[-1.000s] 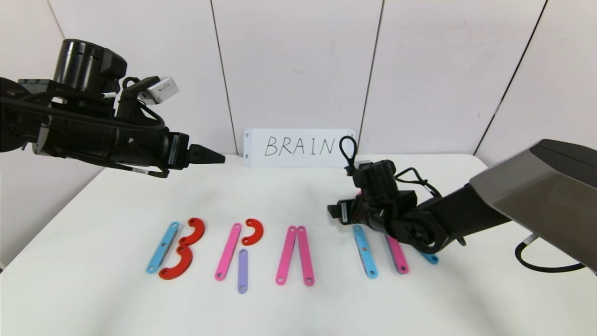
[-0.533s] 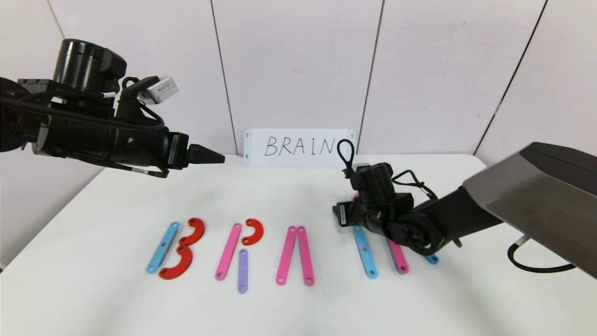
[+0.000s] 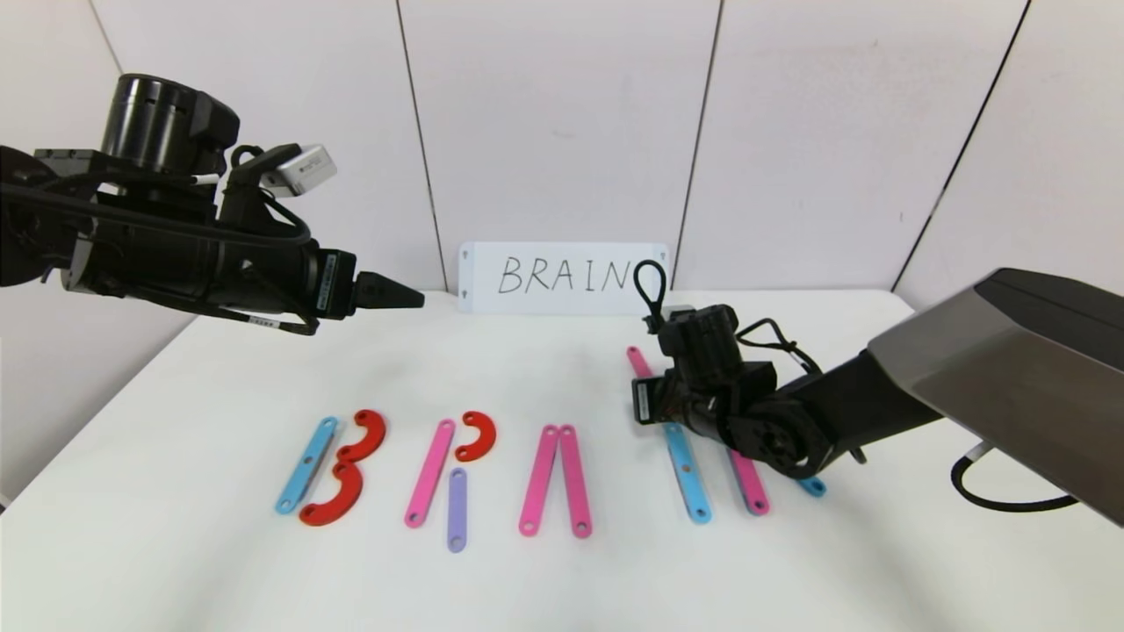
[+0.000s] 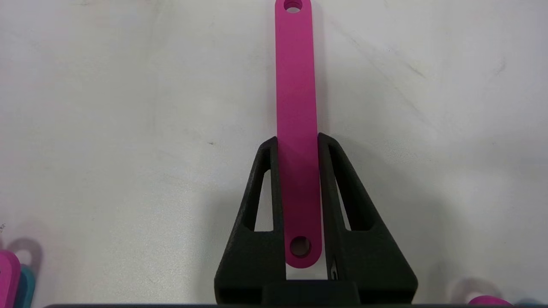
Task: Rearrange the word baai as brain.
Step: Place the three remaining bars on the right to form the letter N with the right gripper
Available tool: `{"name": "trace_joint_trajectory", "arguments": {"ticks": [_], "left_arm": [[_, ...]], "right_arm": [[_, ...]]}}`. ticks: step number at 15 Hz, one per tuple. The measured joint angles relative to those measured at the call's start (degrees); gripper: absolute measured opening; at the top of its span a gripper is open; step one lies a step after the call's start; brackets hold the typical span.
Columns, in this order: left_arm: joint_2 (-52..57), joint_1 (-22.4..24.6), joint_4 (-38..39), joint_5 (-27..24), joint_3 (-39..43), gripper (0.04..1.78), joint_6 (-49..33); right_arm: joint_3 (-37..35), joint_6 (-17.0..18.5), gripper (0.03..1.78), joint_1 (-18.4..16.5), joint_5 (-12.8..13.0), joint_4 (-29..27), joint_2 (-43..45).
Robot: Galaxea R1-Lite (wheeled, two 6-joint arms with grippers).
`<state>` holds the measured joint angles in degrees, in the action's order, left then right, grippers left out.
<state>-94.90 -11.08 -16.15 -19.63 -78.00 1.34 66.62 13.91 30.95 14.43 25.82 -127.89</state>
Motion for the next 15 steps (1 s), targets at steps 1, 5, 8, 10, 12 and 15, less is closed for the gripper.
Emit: {"name": "trace_joint_trajectory", "arguments": {"ticks": [1,5,8,10,12,15], "left_arm": [[0.0,0.0,0.0,0.01,0.02,1.74,0.0],[0.0,0.0,0.0,0.06,0.02,1.74,-0.02],[-0.02,0.01,0.0,-0.02,-0.01,1.74,-0.02],[-0.02,0.01,0.0,-0.02,-0.04,1.74,-0.02],[-0.02,0.01,0.0,-0.05,-0.04,1.74,-0.02],[0.01,0.01,-0.07,-0.05,-0.01,1.74,-0.02]], "right_arm": [[0.18,0.0,0.27,-0.02,-0.02,0.02,-0.04],[-0.26,-0.07,0.27,-0.09,-0.79,0.33,0.63],[-1.35,-0.27,0.27,-0.61,-1.32,0.24,3.33],[-2.6,-0.46,0.27,-1.29,-1.54,0.04,6.28],[-4.78,-0.61,0.27,-2.21,-1.6,-0.09,9.62],[-10.64,-0.74,0.27,-4.28,-1.68,-0.05,15.54]]}}
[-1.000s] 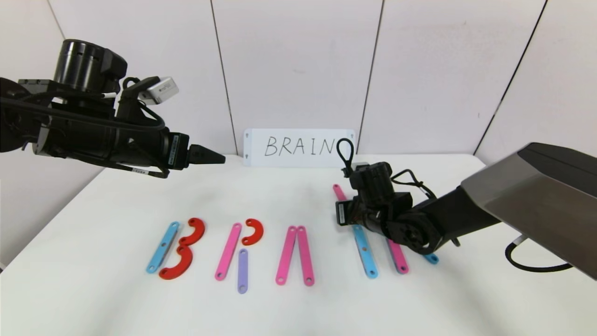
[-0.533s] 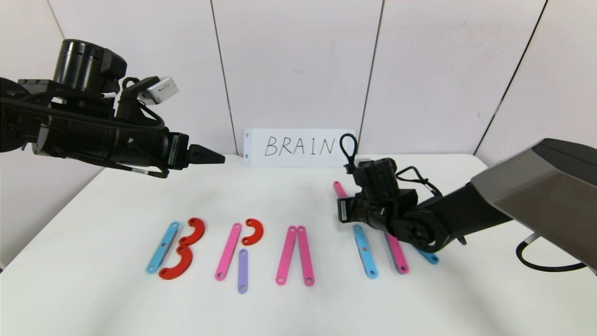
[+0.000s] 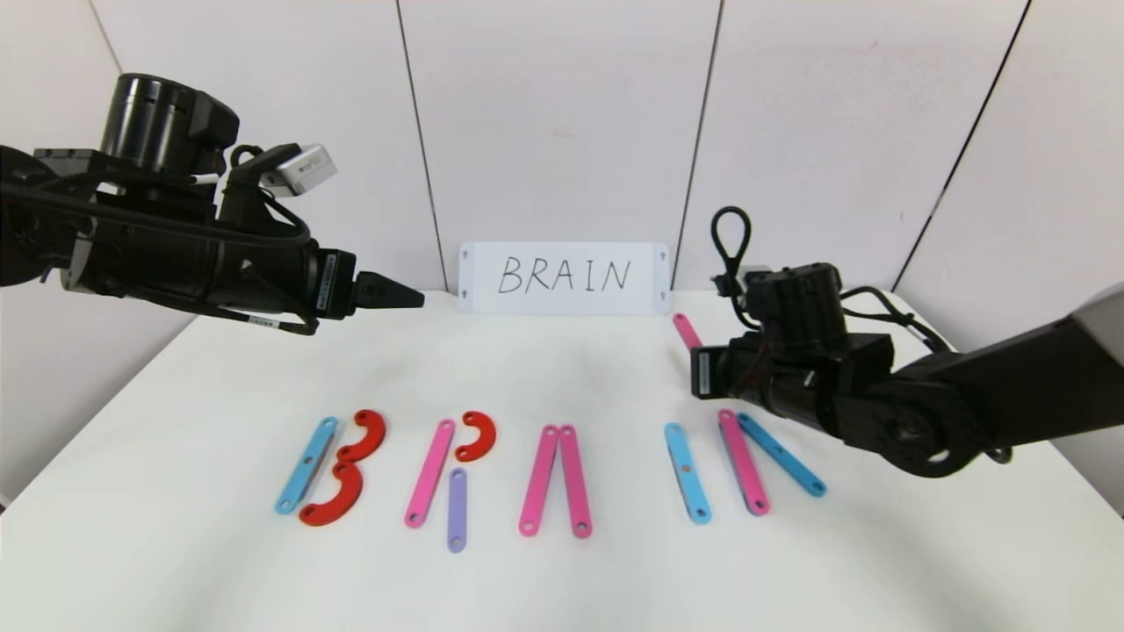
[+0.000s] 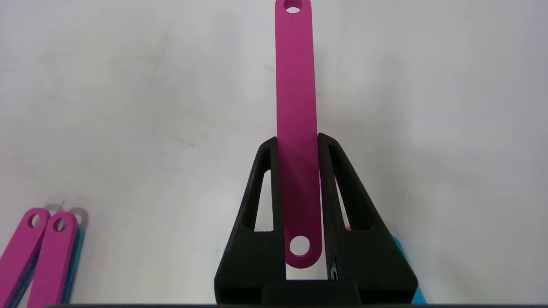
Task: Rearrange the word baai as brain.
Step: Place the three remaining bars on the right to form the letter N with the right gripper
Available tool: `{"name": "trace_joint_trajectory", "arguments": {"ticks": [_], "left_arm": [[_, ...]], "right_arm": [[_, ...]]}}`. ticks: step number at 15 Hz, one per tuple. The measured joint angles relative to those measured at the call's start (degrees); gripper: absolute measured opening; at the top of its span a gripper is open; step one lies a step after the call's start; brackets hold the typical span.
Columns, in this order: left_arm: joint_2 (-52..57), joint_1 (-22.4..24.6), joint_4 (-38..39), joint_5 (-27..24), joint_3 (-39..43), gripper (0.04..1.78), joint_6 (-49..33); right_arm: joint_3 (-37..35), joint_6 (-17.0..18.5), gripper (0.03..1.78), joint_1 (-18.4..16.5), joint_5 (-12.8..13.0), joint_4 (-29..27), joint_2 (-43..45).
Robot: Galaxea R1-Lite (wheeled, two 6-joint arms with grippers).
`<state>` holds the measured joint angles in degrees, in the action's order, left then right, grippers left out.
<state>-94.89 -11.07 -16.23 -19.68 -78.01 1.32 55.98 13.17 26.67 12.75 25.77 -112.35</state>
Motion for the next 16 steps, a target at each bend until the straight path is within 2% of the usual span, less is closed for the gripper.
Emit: {"name": "trace_joint_trajectory", "arguments": {"ticks": [5,8,13,16], "left_arm": [[0.35,-0.01,-0.04,-0.06,0.11,1.74,-0.02],[0.63,-0.15,-0.04,-0.09,0.2,1.74,0.0],[0.73,-0.5,-0.04,-0.09,0.39,1.74,-0.02],[0.74,-0.52,-0.04,-0.05,0.39,1.74,0.0]], "right_arm": [[-11.75,0.52,0.27,-5.64,-0.79,0.83,7.44],[-16.93,0.56,0.27,-8.79,-1.18,4.05,8.96],[-22.16,0.39,0.27,-13.12,-6.0,6.01,9.62],[-23.13,0.52,0.27,-14.32,-6.58,6.1,9.29]]}}
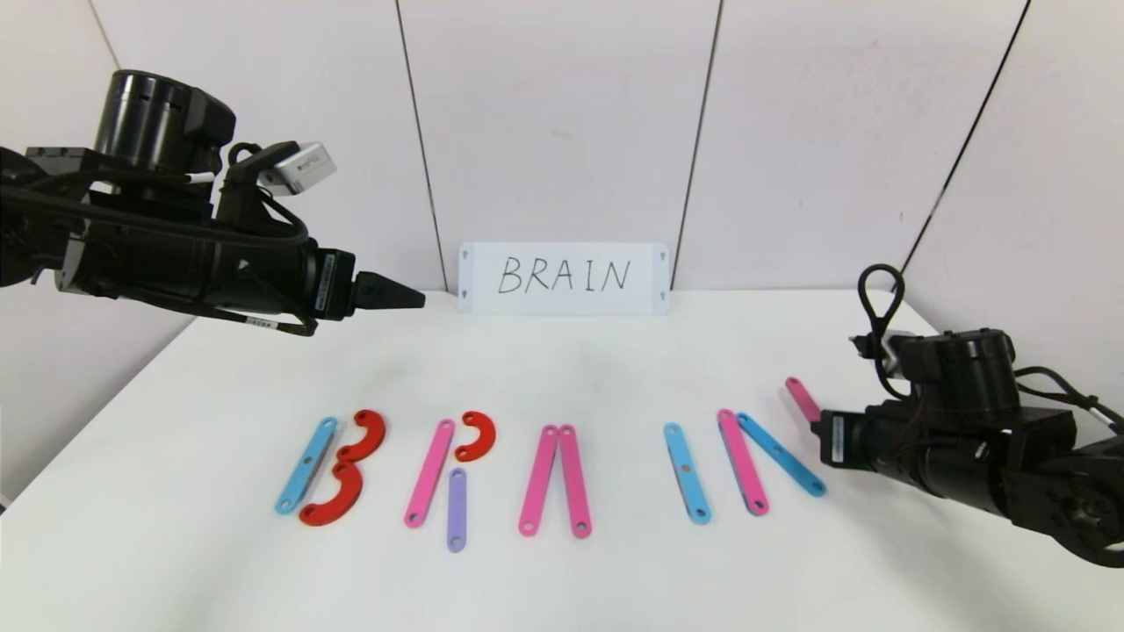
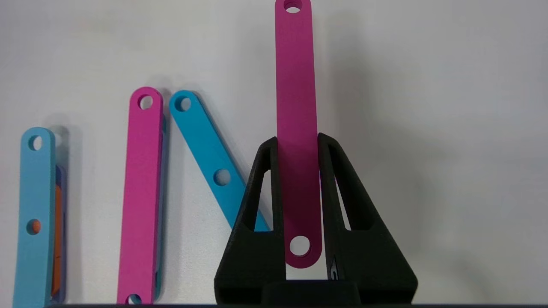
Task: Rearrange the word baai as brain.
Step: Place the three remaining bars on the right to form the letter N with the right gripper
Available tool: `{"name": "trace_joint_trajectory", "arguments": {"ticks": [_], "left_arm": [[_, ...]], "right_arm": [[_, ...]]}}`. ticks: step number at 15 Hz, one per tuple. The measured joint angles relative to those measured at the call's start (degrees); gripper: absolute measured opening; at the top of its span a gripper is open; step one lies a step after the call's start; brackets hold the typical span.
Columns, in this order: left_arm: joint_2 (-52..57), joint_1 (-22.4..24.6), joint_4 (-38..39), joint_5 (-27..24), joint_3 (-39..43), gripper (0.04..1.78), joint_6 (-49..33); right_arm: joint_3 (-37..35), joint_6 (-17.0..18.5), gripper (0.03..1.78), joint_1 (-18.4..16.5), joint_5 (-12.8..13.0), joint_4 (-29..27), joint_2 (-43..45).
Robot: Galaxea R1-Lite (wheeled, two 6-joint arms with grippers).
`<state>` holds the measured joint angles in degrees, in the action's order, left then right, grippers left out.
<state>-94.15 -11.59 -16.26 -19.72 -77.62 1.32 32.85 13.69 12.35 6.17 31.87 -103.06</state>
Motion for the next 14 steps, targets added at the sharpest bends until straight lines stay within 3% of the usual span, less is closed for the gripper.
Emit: {"name": "trace_joint_trajectory", "arguments": {"ticks": [7,14], "left_arm": [[0.0,-0.09,0.0,0.05,0.0,1.74,0.0],[0.02,-0.09,0.0,0.05,0.0,1.74,0.0]], "right_arm": [[-1.46,0.02,0.27,-0.61,-0.59,0.29,-1.21],[-4.19,-0.02,0.27,-0.59,-0.57,8.97,-4.38]]}}
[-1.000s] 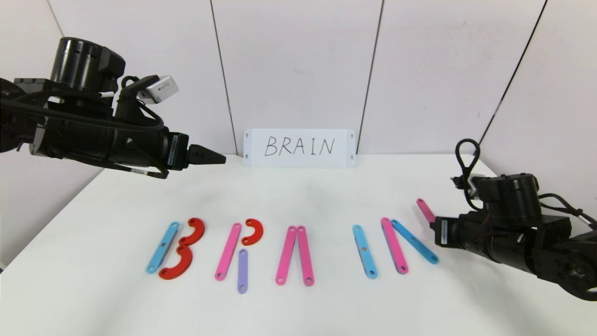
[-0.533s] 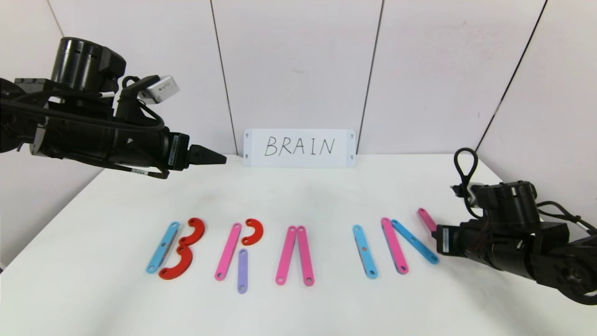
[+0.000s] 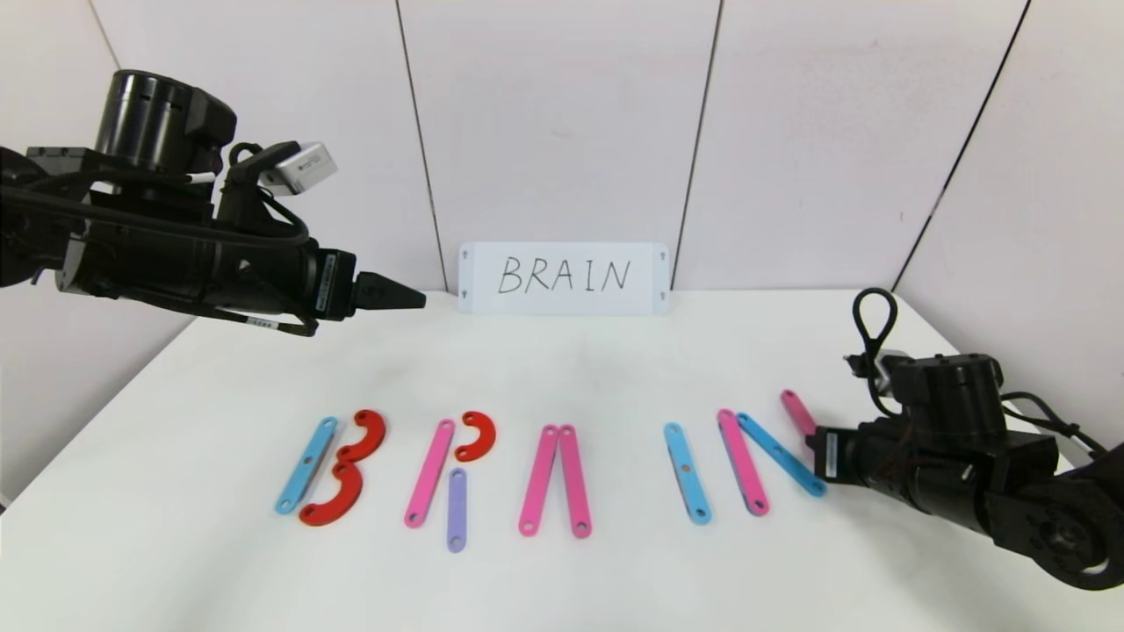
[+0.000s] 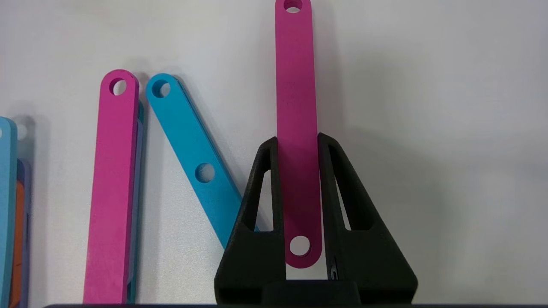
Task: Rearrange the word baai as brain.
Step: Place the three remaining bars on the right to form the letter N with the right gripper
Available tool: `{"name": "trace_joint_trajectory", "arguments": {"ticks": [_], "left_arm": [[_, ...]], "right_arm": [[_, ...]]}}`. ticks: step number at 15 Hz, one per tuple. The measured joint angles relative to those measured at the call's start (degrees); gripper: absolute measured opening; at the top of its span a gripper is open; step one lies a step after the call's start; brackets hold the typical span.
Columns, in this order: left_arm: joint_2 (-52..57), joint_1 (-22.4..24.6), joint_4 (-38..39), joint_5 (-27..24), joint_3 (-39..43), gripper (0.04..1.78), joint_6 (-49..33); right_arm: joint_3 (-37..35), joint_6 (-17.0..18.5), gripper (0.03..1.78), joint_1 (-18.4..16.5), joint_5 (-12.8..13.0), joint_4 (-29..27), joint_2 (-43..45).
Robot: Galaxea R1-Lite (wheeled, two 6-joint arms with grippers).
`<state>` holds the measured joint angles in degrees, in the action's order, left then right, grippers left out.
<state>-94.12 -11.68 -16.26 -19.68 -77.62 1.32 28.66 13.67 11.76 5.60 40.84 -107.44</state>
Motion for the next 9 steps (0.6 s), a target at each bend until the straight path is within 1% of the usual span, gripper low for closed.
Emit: {"name": "trace_joint_trajectory", "arguments": {"ticks": [6,9], "left_arm": [[0.09,0.0,0.0,-0.02,0.0,1.74,0.0],[0.18,0.0,0.01,-0.02,0.0,1.74,0.0]], "right_arm": [[-0.39,0.17,0.27,0.11,0.0,0.09,-0.89],[-0.77,0.3,0.27,0.72,0.07,0.15,-0.96]]}}
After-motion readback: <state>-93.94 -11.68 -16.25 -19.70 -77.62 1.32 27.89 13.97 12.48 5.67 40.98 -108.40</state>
